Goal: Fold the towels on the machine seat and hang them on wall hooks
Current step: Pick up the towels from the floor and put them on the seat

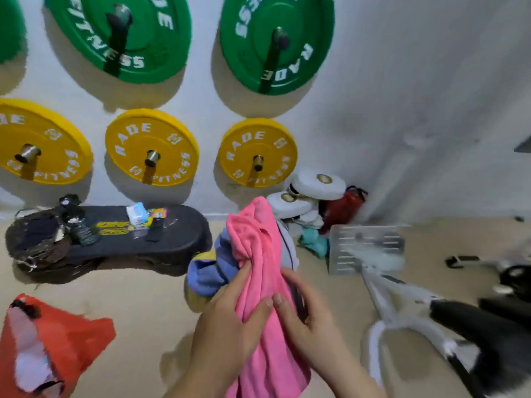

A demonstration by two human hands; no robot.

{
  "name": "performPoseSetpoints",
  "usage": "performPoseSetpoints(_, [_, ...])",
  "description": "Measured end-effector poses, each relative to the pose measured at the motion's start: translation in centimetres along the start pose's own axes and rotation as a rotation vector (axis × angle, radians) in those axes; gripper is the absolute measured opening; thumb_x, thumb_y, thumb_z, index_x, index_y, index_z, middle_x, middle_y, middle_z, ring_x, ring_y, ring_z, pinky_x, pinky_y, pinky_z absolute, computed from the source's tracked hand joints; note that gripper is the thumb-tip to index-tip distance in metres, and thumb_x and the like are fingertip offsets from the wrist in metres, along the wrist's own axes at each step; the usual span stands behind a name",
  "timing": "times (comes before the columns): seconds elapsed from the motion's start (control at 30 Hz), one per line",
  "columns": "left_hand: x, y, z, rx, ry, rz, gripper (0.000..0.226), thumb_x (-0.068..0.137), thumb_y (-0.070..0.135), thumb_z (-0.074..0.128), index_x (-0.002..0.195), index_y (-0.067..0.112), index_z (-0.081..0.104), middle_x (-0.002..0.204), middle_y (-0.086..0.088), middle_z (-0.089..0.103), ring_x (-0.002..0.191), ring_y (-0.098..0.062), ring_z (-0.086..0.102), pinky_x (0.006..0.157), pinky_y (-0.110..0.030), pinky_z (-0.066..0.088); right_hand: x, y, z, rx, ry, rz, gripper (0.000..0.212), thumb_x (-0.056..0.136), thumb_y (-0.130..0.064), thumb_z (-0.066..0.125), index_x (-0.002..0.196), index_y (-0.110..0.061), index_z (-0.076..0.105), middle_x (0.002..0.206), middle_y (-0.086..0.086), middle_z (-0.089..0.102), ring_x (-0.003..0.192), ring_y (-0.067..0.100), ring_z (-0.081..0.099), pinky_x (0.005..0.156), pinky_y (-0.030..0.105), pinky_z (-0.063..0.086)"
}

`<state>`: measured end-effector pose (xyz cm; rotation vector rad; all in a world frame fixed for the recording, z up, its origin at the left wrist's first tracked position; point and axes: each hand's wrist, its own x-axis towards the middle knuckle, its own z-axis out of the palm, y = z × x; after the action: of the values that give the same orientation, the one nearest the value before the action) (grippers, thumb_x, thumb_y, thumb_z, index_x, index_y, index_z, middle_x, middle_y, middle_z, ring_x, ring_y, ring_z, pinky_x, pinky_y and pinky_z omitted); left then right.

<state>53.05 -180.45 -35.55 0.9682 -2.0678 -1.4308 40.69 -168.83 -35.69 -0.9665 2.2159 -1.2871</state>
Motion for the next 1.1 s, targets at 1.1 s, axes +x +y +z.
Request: performPoseSetpoints(1.1, [-28.2,28.0,79.0,-0.077,-0.942,0.147,0.085,0.074,0.042,0.078,0.15,0.046,0.041,0.144,0.016,0.042,0.116,0.011,0.051,0.086,-0.001,0.043,-40.3,38.5,-67.7,-0.089,0.76,0.432,0.042,0.089,-0.028,0.075,0.123,-0.049,0.06,0.126,-0.024,0.067,0.117,-0.005,0.062,0.1,0.023,0.05])
